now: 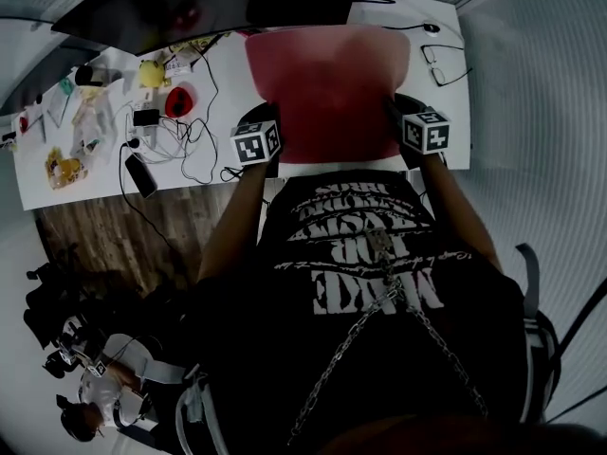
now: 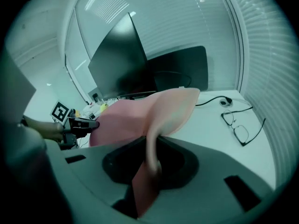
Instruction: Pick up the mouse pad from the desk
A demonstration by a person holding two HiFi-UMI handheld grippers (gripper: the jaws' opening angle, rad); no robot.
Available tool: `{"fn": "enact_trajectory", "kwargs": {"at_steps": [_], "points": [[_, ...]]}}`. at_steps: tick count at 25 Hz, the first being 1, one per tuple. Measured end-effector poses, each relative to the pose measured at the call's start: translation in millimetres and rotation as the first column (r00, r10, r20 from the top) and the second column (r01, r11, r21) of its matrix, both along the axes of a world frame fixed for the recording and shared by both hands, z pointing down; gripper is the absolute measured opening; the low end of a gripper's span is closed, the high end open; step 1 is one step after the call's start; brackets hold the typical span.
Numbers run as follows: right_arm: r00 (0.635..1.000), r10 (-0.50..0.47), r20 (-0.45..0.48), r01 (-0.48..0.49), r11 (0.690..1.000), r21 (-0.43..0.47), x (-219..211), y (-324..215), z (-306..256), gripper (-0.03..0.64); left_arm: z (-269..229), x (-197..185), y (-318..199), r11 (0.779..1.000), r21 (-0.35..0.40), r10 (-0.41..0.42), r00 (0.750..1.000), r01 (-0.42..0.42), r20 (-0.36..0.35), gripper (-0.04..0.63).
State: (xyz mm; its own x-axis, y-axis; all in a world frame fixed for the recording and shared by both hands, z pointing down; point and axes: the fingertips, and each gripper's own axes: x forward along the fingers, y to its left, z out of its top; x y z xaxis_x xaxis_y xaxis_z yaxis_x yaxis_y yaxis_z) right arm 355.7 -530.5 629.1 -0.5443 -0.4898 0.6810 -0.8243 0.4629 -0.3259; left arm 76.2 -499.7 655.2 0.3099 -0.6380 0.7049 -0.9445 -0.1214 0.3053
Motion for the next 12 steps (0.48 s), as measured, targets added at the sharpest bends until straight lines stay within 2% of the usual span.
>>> {"fn": "enact_trajectory", "kwargs": {"at_steps": [4,7,9,10,12], "points": [[1.0,0.004,0.001,-0.004,0.997,-0.077,21,-16,33,0.072,32,15,-12,0.998,-0.063,-0.001,0.998,0.005,0.06,0.072],[0.999,0.014,-0.047,-0.021,0.99,-0.138,26,-11,59,0.107,49,-2,-4,0.994,-0.102,-0.011,0.992,0.024,0.124,0.113],[0.988,0.027,-0.15,-0.045,0.992,-0.116,44,-11,71,0.145,52,-24,-3,0.995,-0.084,-0.043,0.978,0.061,0.206,0.11],[0.978,0.044,-0.203,-0.062,0.995,-0.082,56,-14,69,0.146,48,-36,-4,0.995,-0.06,-0.065,0.967,0.082,0.244,0.005],[0.965,0.091,-0.248,-0.093,0.996,0.003,75,-23,50,0.13,33,-52,-6,0.992,-0.016,-0.116,0.958,0.125,0.262,0.005]]}}
